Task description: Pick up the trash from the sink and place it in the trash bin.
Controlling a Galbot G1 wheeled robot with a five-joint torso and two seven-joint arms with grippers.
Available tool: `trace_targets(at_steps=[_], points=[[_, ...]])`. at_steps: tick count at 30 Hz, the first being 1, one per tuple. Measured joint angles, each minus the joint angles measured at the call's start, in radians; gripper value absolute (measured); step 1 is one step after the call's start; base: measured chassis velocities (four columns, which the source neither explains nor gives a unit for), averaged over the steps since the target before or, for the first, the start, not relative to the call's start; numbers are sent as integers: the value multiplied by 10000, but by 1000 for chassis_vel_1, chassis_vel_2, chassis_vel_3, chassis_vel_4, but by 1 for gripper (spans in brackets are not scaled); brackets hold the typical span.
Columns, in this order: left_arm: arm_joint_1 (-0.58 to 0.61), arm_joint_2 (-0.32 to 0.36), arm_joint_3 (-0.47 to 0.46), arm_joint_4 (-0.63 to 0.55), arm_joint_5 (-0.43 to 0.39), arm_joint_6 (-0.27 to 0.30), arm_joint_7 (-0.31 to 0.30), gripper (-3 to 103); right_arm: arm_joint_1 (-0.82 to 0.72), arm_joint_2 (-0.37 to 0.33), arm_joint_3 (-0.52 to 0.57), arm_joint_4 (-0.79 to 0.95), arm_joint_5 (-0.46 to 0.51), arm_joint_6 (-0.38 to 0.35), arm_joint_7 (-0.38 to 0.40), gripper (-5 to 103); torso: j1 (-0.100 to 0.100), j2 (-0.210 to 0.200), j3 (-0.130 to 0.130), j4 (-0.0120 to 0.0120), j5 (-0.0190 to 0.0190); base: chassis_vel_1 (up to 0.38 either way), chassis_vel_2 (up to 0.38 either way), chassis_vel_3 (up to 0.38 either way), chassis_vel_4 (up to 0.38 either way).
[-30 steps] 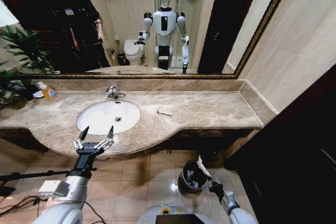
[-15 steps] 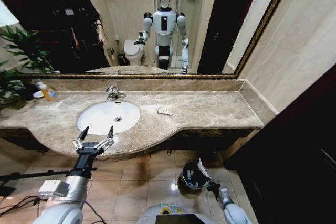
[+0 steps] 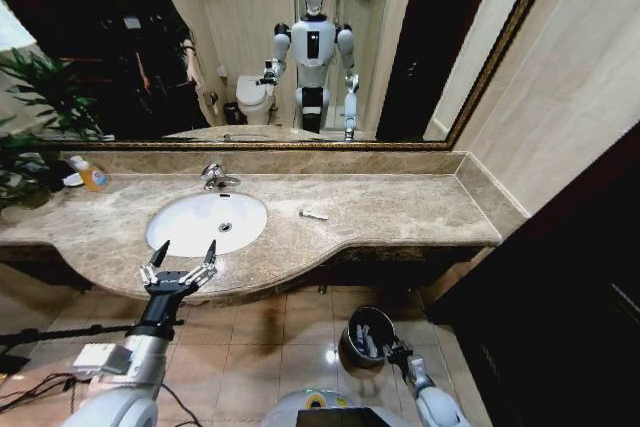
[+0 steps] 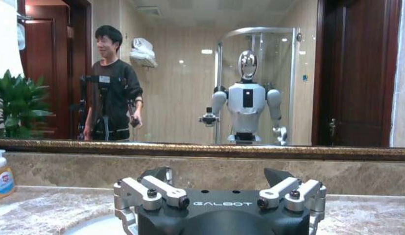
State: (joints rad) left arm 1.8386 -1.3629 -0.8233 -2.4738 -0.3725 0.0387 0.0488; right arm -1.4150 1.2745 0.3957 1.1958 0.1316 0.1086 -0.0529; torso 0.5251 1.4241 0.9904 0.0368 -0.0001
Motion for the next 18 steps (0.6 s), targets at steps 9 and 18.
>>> trace_targets(at_steps=[9, 18], points=[[0, 0, 0, 0, 0, 0, 0, 100, 26, 127, -13, -30, 192, 97, -176, 83, 0, 0, 0, 0, 1, 0, 0, 0, 0], [0, 0, 0, 0, 0, 0, 0, 100, 36, 190, -27, 125, 196, -2, -206, 100, 0, 0, 0, 0, 1, 0, 0, 0, 0]])
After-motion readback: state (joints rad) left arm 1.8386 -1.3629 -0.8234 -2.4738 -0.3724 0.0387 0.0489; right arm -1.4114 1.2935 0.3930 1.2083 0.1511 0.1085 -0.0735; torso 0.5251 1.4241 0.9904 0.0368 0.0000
